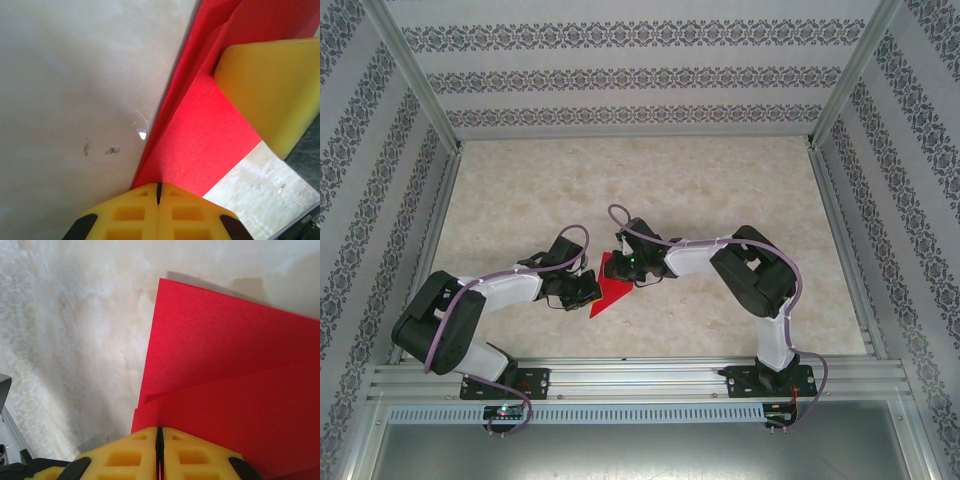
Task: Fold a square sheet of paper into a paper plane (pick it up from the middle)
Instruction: Fourth fold the wing at the center of the table.
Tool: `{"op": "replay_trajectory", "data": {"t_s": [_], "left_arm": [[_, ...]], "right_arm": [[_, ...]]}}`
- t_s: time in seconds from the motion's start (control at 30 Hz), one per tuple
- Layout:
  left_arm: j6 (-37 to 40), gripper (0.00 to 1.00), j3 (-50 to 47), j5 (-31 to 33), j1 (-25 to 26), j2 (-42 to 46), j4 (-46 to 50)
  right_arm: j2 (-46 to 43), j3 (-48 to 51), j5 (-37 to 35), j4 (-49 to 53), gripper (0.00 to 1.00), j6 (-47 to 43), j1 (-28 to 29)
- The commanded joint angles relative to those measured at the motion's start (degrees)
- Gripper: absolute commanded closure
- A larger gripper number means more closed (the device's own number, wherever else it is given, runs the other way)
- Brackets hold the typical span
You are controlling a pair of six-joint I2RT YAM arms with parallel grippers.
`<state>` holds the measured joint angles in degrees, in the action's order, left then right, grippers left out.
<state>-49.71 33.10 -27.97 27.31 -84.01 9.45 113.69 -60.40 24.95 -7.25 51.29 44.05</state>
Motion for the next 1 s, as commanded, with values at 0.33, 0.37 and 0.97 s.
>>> {"op": "replay_trajectory", "data": {"t_s": [0.33, 0.37, 0.97], "left_arm": [[1.29, 0.96, -4.6, 5.99, 0.22, -1.86, 6.81], [1.23, 0.96, -4.63, 5.91, 0.2, -1.78, 6.73], [3.13, 0.81, 2.12, 1.66, 0.29, 8.37, 7.31]], "right_arm": [[1.53, 2.97, -2.14, -3.55, 0.85, -1.52, -12.33], [1.62, 3.0, -2.27, -3.63, 0.85, -1.63, -12.94], [-18.96, 10.05, -1.38, 4.71, 0.66, -1.86, -12.28]]}}
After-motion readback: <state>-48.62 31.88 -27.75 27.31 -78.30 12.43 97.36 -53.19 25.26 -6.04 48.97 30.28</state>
